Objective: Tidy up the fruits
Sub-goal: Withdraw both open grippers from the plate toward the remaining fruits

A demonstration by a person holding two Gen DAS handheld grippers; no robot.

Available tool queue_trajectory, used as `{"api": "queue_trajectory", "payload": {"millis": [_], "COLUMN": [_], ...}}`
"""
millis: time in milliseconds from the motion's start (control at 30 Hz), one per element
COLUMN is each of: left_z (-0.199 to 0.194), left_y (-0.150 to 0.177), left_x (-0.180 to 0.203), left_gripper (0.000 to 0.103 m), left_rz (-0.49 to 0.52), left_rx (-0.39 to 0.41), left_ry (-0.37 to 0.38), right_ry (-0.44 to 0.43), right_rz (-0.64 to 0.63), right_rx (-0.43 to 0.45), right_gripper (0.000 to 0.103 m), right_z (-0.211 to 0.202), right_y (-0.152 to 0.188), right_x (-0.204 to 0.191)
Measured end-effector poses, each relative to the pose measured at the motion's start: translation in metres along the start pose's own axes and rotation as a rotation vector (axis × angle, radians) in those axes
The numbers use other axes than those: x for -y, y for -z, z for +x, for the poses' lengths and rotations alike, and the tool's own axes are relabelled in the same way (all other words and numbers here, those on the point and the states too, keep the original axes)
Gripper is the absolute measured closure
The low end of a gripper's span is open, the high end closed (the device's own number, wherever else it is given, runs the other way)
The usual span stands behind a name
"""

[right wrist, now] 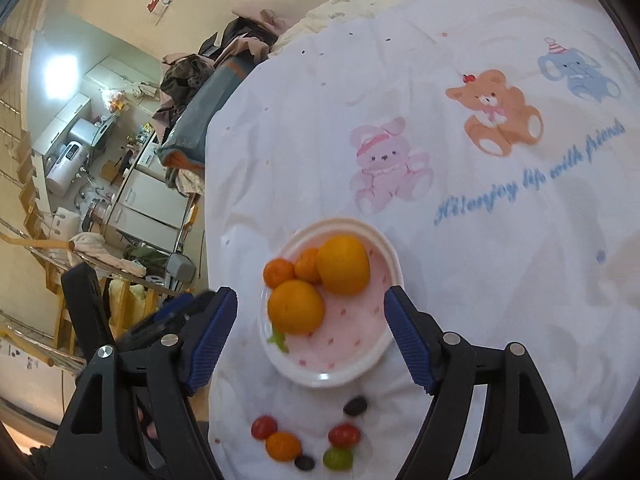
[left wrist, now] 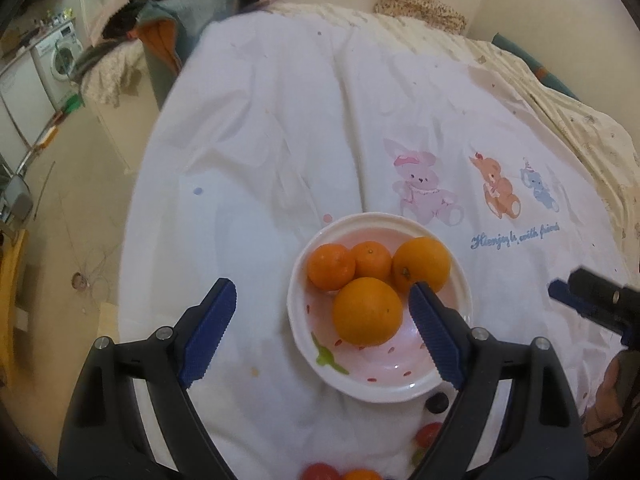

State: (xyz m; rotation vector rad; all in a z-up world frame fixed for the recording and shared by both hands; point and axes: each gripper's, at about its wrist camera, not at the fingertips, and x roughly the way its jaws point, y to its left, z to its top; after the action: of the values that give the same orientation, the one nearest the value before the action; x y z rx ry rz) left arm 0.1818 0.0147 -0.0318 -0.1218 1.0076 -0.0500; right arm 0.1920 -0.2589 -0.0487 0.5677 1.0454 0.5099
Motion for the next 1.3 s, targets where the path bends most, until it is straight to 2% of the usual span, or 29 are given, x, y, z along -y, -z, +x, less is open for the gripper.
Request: {"api": "queue_trajectory", "payload": {"millis": [133, 467, 867, 1000, 1167, 1300], "left_z": [-0.019, -0.041, -0.051, -0.048, -0.033, -0.013], "left_y": [0.011, 0.049, 0.084, 0.089, 0.095, 0.106], "left_x": [-0.001, -0.009, -0.021, -0.021, -0.025, -0.021], "left_gripper": [0.017, 0.017, 0.017, 0.017, 0.017, 0.017], "left_rz": [0.010, -0.022, -0.069, -0.074, -0.107, -0.088], "left_rx": [0.022, -0.017, -0.059, -0.074, -0.131, -0.226], "left_ry": [0.005, 0.016, 0.021, 0.011, 0.002, -0.012], "right_ry": [0.022, 0.081, 0.088, 0.121, 0.151, 0.152], "right_rz": [-0.020, -0.011, -0.025, -0.008, 0.017, 0.071], "right_rx": [0.005, 0.009, -0.006, -0.009, -0.007, -0.015], "right_gripper": [0.024, 0.023, 0.022, 0.022, 0.022, 0.022], "right_z": [-0.015, -0.039, -0.039, -0.036, -0.035, -0.030], "right_y": [0.020, 0.070, 0.100, 0.104, 0.104, 0.101], "right_x": [-0.004, -0.001, -0.012, -0.009, -0.001, 0.009]}}
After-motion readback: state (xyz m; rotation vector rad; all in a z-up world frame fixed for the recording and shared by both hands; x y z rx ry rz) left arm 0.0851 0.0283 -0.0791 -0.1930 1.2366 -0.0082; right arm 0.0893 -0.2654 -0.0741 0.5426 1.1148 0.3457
